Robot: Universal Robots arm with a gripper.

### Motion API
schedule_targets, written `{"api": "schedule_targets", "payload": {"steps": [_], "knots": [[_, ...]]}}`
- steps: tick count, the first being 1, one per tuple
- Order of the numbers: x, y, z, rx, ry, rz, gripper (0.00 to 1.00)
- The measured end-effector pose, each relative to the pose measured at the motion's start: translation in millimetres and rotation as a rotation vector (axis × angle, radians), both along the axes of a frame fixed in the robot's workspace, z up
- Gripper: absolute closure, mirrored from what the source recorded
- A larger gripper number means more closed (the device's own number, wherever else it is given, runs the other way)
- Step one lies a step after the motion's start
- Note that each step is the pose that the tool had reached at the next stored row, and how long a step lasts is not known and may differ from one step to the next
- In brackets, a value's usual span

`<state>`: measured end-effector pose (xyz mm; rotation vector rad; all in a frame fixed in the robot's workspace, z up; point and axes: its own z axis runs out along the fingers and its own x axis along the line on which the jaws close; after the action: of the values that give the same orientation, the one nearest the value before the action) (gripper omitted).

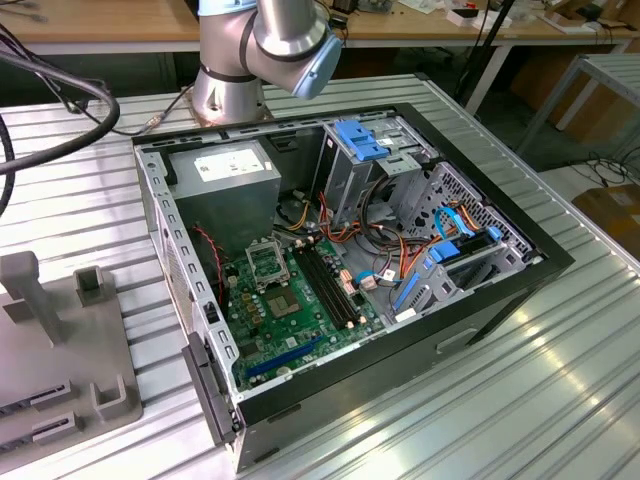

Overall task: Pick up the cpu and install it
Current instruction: 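Pick up the cpu and move it towards the insertion slot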

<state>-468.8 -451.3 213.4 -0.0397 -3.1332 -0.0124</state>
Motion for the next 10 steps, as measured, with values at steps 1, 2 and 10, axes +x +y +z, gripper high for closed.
{"api": "schedule_targets", "payload": {"steps": [1, 2, 10], "knots": [[0.0, 0.0, -1.2, 0.0000, 0.0001, -0.001, 0.48], [0.0, 0.0, -2.1, 0.0000, -0.0001, -0.001, 0.48], [0.4, 0.2, -7.3, -0.0001, 0.0000, -0.004, 0.41]]}}
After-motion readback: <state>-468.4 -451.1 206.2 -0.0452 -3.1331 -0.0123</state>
